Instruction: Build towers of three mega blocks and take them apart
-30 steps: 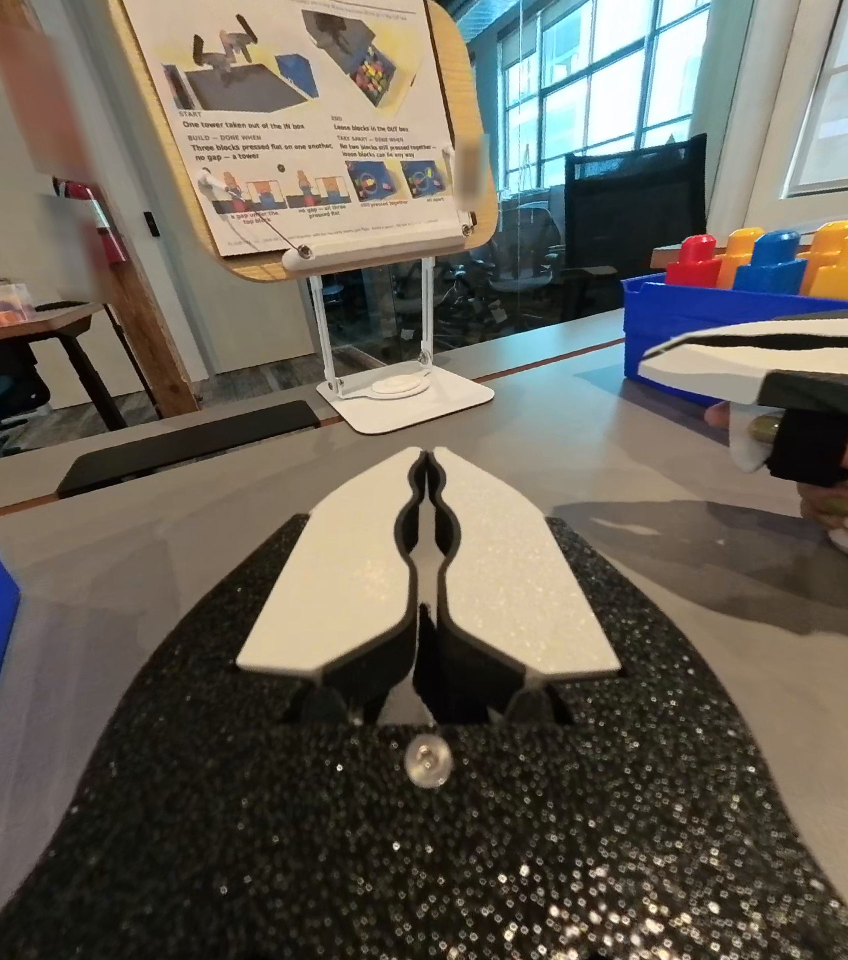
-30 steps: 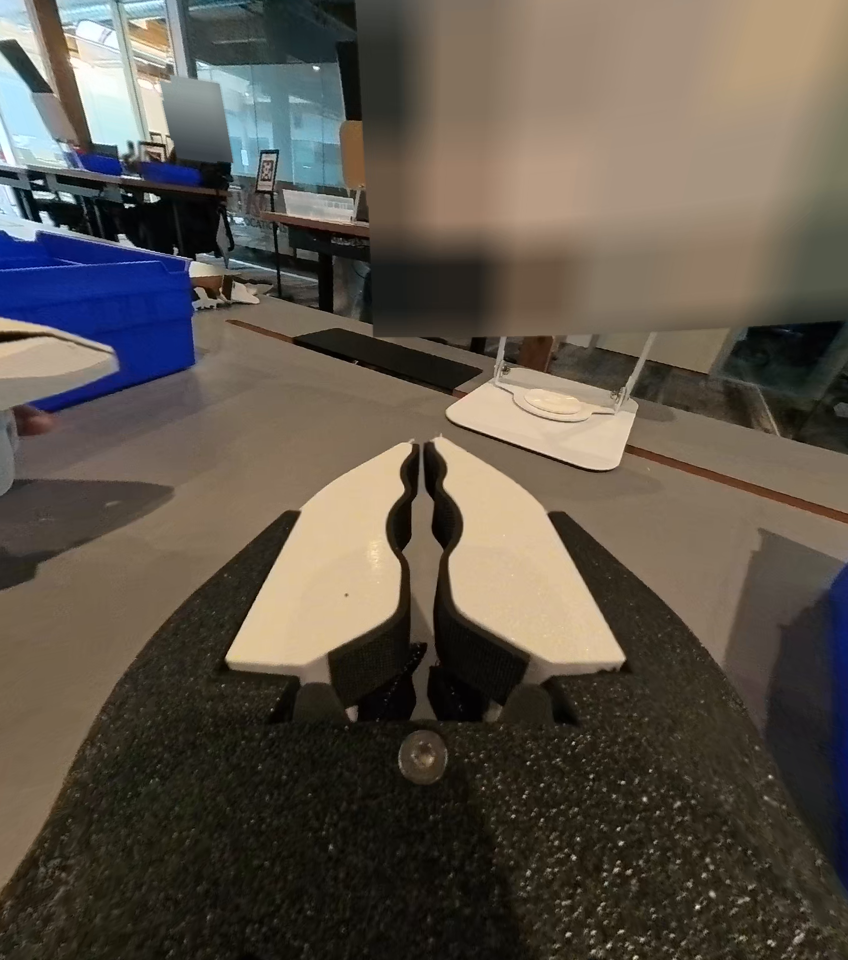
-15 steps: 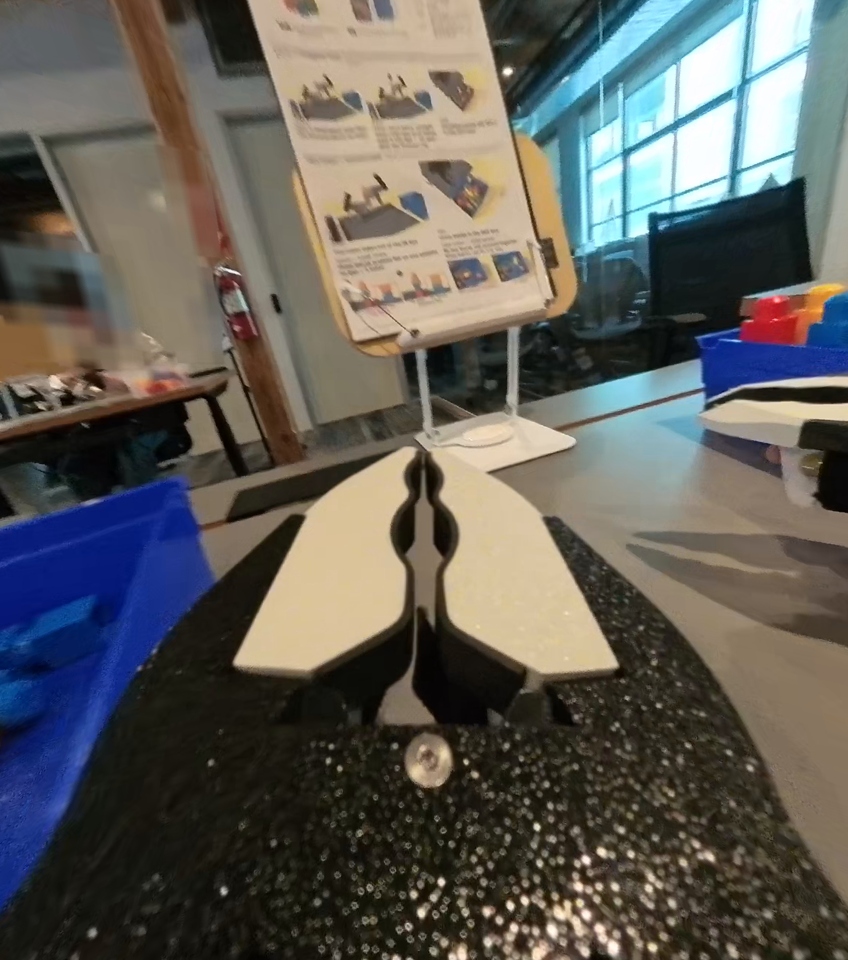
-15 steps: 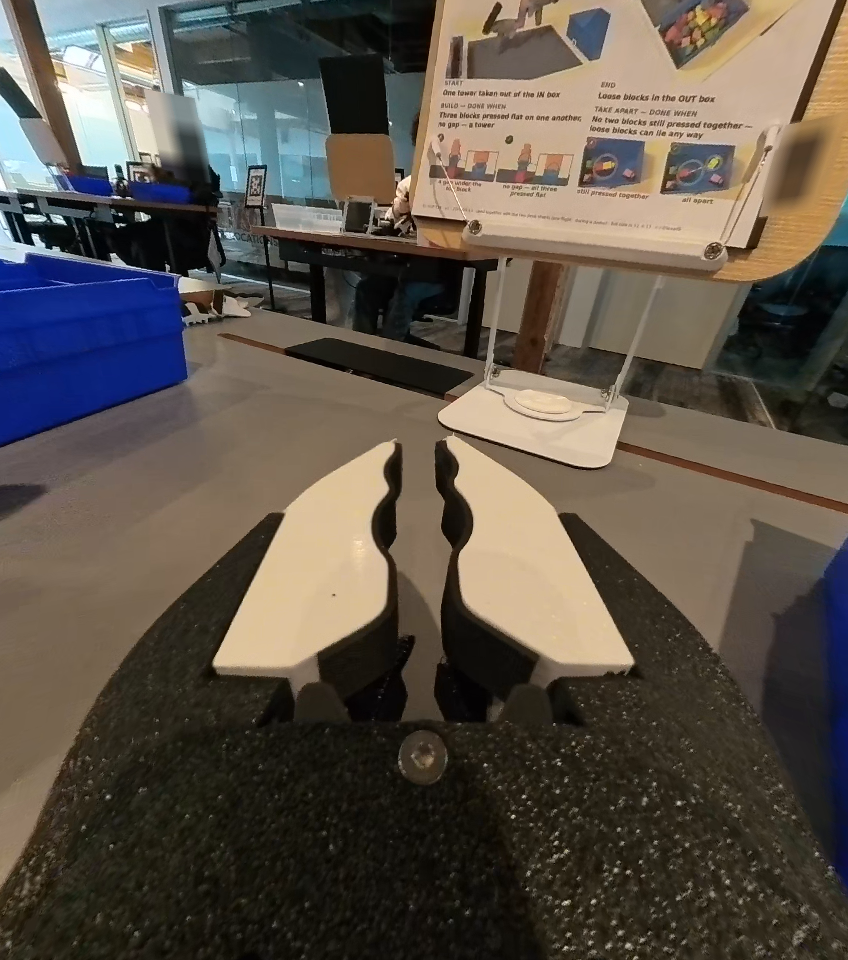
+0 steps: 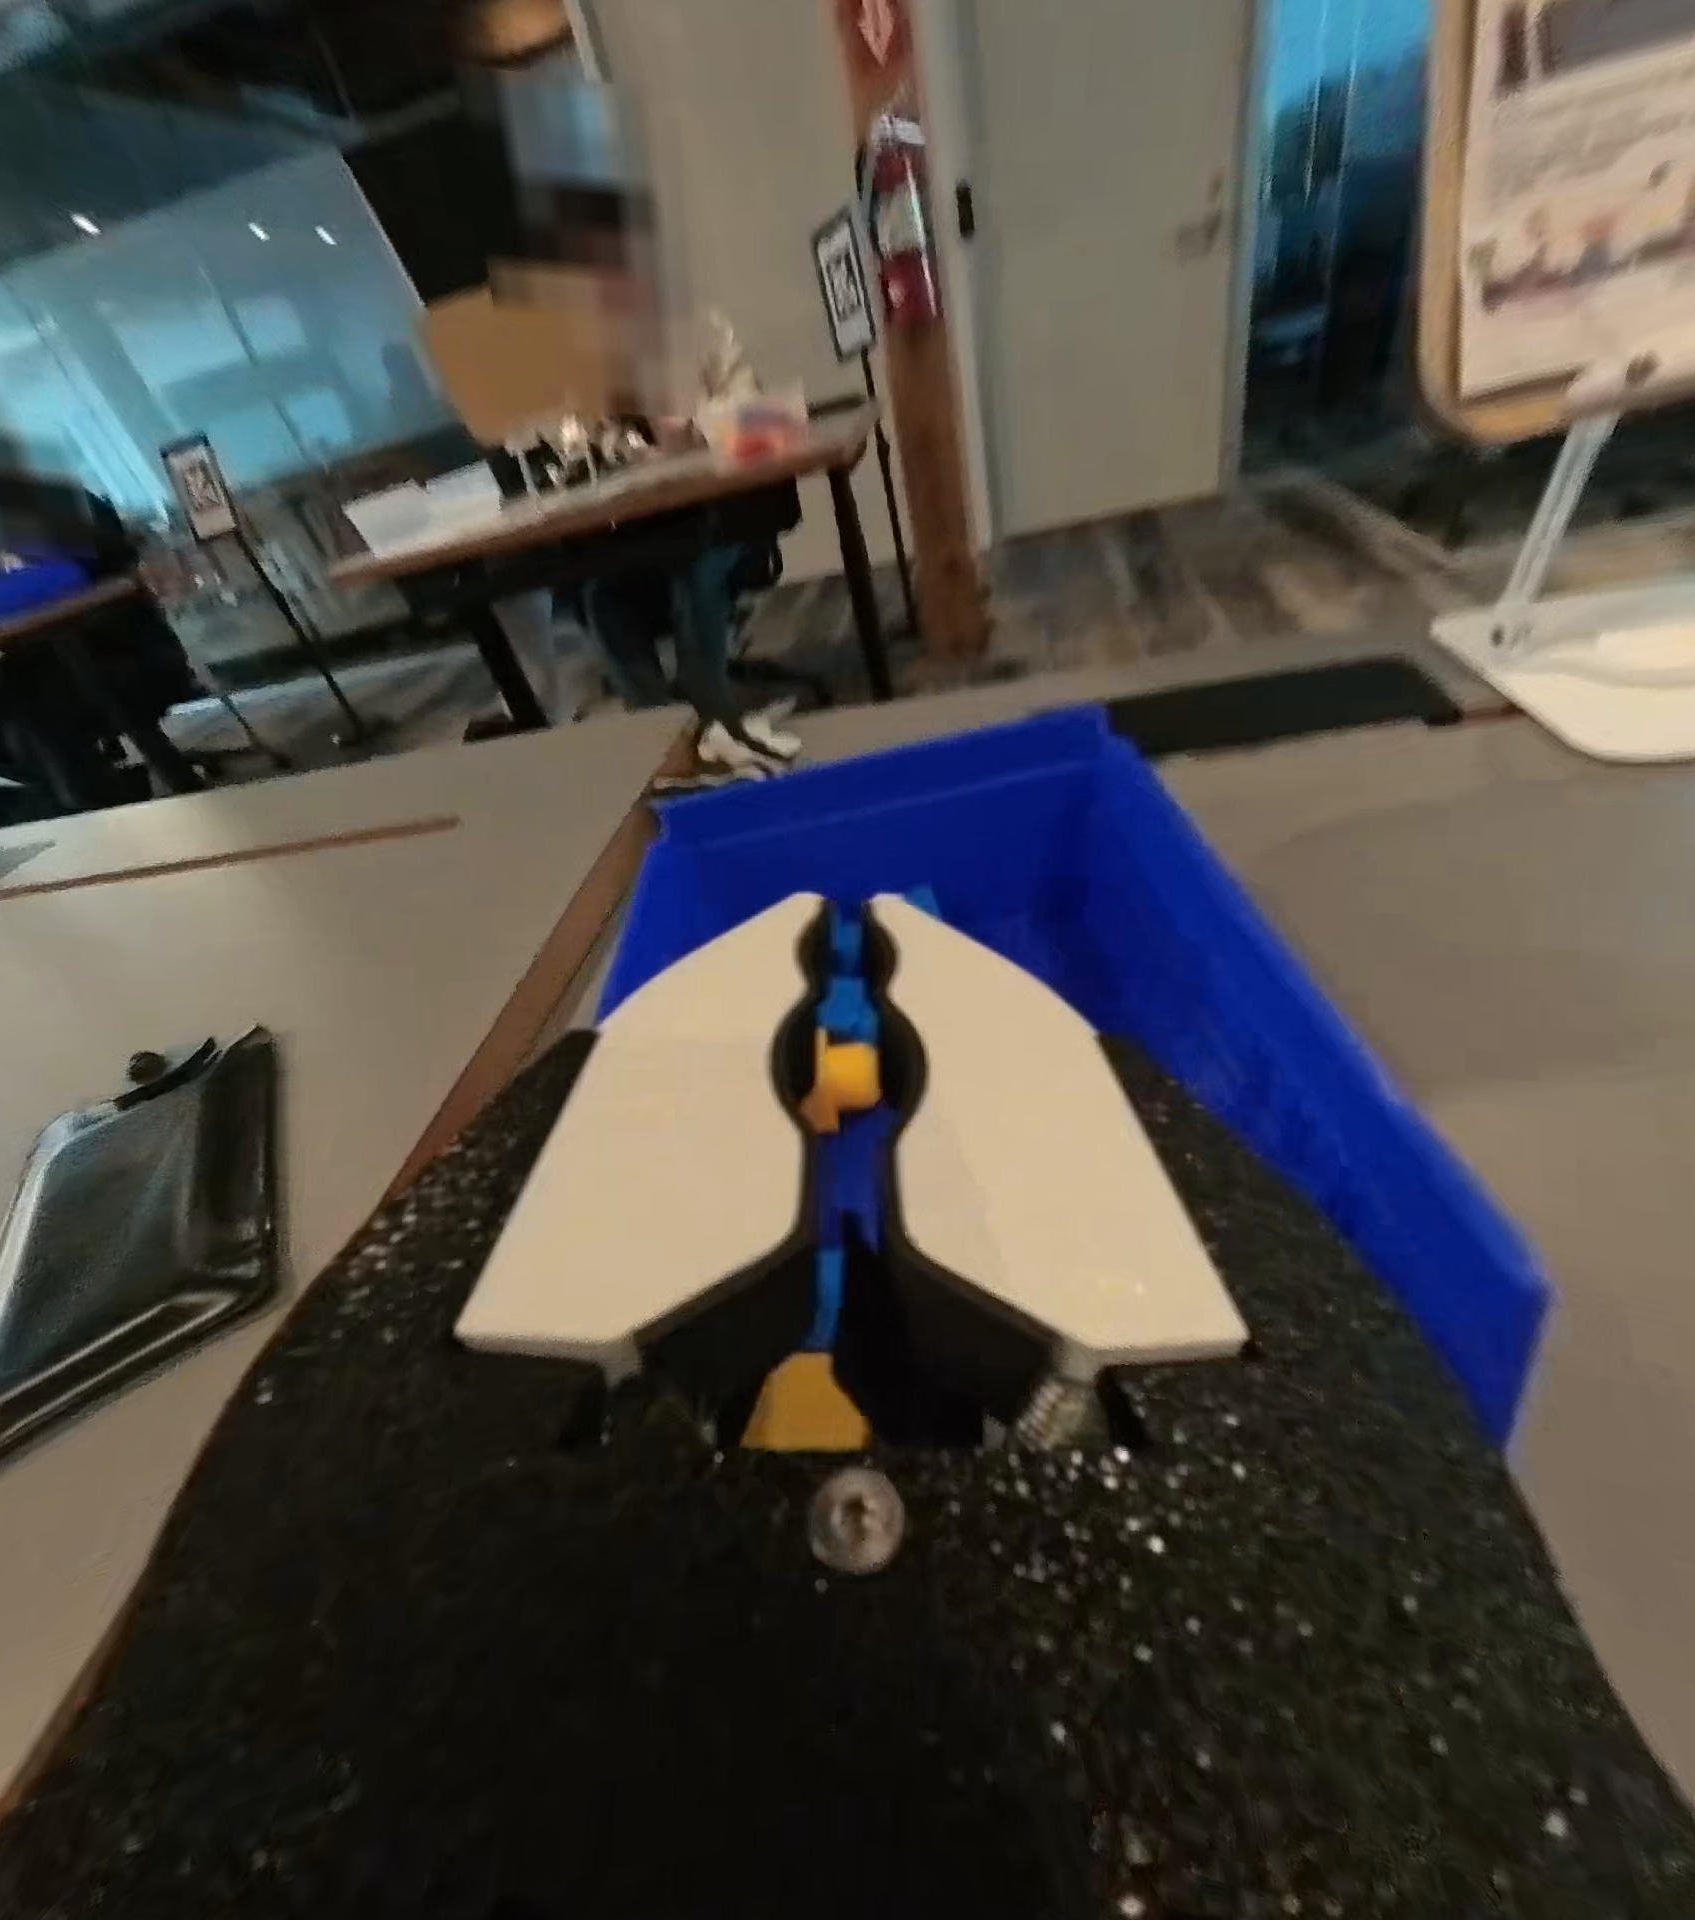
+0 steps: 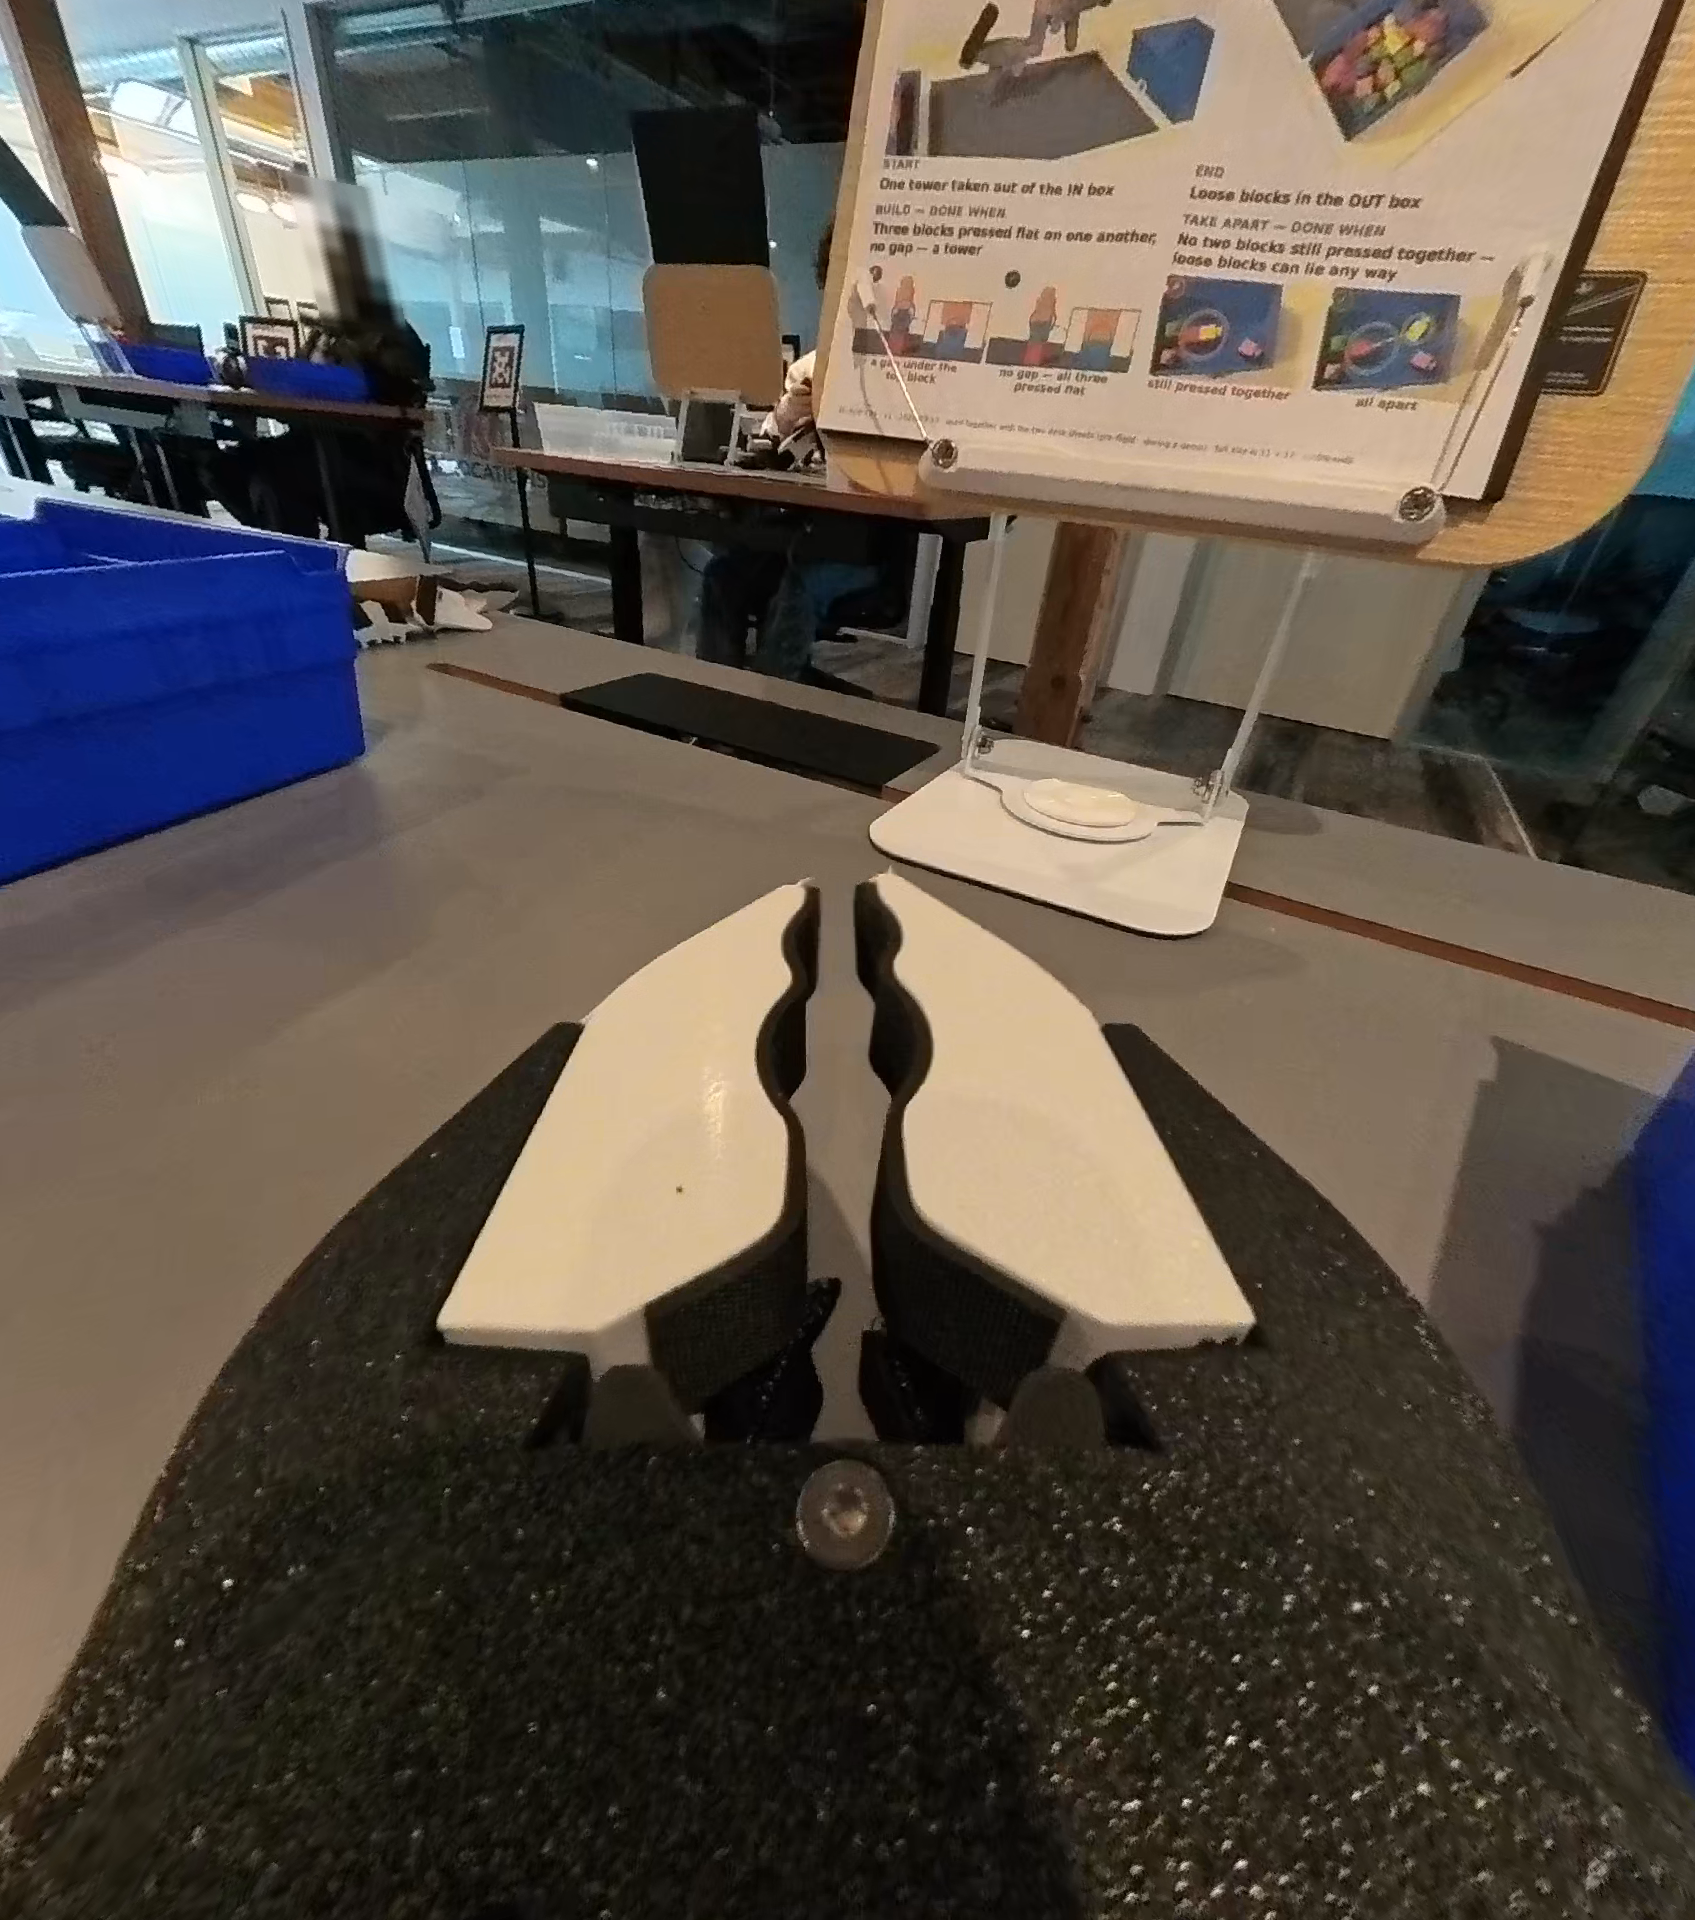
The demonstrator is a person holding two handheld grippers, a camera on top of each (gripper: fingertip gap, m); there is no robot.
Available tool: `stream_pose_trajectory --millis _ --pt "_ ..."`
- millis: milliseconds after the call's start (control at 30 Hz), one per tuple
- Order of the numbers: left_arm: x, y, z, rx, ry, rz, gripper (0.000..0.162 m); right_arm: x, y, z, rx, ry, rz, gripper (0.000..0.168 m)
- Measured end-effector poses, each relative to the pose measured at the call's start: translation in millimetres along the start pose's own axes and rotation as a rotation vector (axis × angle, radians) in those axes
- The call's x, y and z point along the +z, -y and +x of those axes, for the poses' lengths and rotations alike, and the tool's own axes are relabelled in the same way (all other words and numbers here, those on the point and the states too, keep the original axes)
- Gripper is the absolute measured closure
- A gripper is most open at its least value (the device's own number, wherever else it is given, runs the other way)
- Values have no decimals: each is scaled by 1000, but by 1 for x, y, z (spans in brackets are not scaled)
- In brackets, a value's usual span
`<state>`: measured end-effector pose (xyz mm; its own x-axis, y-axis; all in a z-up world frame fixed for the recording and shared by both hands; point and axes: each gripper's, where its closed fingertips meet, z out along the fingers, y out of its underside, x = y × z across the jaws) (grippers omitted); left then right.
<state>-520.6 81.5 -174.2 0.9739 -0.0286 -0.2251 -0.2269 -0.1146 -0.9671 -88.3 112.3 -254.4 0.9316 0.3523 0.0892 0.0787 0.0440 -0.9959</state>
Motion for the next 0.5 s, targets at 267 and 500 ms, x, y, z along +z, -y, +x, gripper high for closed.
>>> stream_pose_trajectory --millis 267,500 --pt "22 -55 31 126 -359 -429 129 1 -2 -4 -9 31 -13 166" --pt "78 -51 26 357 -366 -525 128 1 -2 -5 -19 30 -16 167"
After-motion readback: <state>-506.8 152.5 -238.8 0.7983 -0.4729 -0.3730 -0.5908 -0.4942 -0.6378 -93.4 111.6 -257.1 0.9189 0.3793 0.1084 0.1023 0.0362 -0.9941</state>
